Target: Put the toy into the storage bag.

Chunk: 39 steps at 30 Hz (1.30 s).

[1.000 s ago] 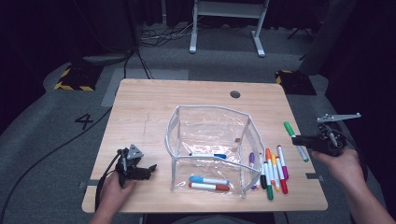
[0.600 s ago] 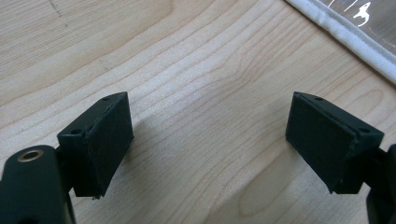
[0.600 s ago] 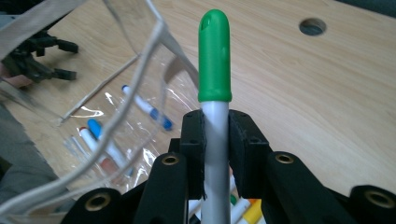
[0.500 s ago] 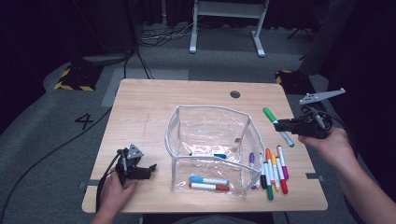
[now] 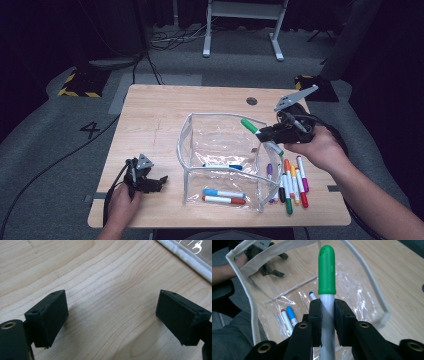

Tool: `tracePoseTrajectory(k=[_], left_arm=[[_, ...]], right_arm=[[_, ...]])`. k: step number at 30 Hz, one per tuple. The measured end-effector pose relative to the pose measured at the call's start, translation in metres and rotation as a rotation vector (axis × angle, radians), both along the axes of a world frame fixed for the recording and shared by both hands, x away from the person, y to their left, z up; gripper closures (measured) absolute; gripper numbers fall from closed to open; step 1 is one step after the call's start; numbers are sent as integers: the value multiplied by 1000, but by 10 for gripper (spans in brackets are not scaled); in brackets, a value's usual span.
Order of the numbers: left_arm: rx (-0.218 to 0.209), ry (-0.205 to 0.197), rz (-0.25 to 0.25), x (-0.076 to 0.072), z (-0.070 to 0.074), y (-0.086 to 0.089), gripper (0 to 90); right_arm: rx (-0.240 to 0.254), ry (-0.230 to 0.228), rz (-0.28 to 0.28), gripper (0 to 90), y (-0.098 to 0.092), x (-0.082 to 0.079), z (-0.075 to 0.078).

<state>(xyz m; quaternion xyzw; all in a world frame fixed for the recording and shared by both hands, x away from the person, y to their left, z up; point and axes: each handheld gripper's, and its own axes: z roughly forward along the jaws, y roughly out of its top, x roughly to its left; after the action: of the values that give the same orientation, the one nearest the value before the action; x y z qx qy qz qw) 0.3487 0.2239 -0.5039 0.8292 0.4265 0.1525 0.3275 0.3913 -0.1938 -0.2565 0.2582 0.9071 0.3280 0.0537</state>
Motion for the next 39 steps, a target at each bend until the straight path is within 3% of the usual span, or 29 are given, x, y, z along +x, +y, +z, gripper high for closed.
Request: tracePoseTrajectory(k=[4, 7, 12, 19, 30, 39], left_arm=[[2, 9, 8, 1, 0, -1, 71], [16, 22, 6, 3, -1, -1, 0], [15, 22, 6, 2, -1, -1, 0], [15, 22, 6, 2, -1, -1, 0], [16, 22, 6, 2, -1, -1, 0], [15, 22, 7, 2, -1, -1, 0]], right_arm=[[-27, 7, 41, 766, 19, 1, -3], [-41, 10, 70, 766, 32, 2, -6], [-46, 34, 130, 766, 51, 2, -9], [-92, 78, 200, 766, 77, -2, -22], [-177, 149, 284, 766, 101, -4, -52], [-244, 209, 308, 766, 113, 0, -76]])
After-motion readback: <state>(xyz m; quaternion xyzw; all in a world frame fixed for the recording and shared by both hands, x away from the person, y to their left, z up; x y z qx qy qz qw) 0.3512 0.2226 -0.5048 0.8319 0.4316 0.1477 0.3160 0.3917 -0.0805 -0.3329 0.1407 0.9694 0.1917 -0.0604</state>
